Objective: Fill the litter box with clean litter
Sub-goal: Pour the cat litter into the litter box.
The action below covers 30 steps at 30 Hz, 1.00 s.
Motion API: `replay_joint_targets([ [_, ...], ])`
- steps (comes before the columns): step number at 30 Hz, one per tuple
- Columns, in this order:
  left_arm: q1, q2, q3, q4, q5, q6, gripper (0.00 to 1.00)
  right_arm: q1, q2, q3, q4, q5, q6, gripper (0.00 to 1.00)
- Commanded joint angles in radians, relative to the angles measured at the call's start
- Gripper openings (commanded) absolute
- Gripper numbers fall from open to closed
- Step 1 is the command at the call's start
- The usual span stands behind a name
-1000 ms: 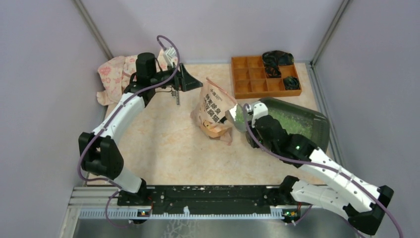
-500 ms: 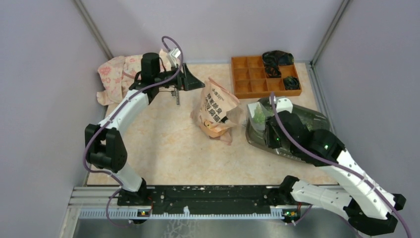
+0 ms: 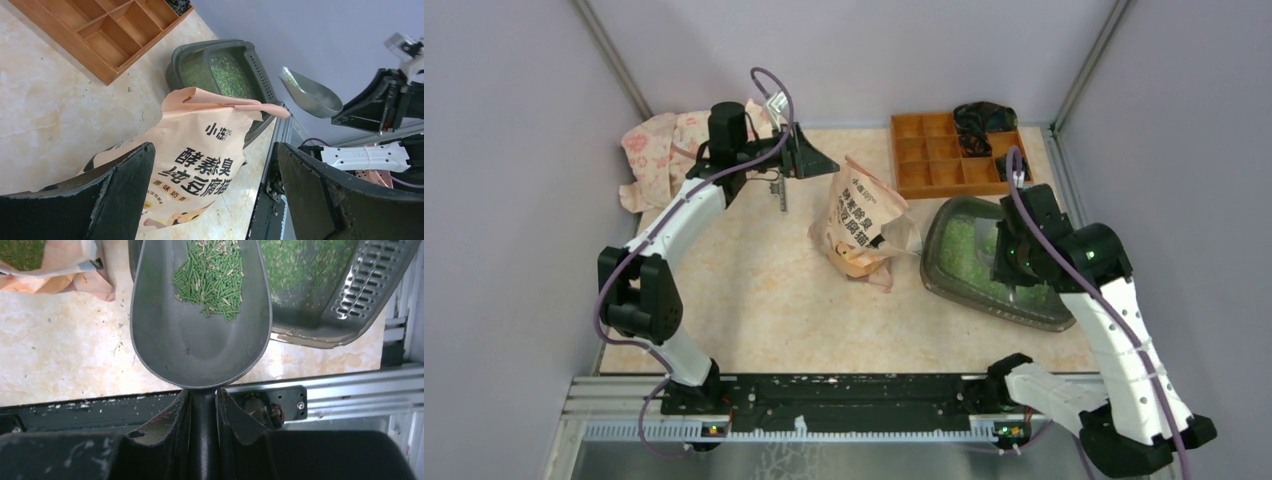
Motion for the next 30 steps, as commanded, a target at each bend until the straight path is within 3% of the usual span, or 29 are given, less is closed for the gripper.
replay_joint_targets([
  [1, 0.001, 0.004, 0.023, 0.037, 0.042, -0.006, 0.98, -0.162, 0.051, -0.001, -0.003, -0.198, -0.138, 0.0],
  [8, 0.001, 0.029, 0.053, 0.031, 0.063, -0.02, 0.98, -0.325, 0.249, 0.032, -0.011, -0.394, -0.224, 0.0],
  [16, 0.001, 0.048, 0.08, 0.072, 0.1, -0.065, 0.98, -0.431, 0.444, 0.137, -0.015, -0.483, -0.226, 0.0],
  [30, 0.024, 0.074, 0.087, 0.135, 0.166, -0.13, 0.98, -0.61, 0.48, -0.084, -0.02, -0.716, -0.204, 0.0],
])
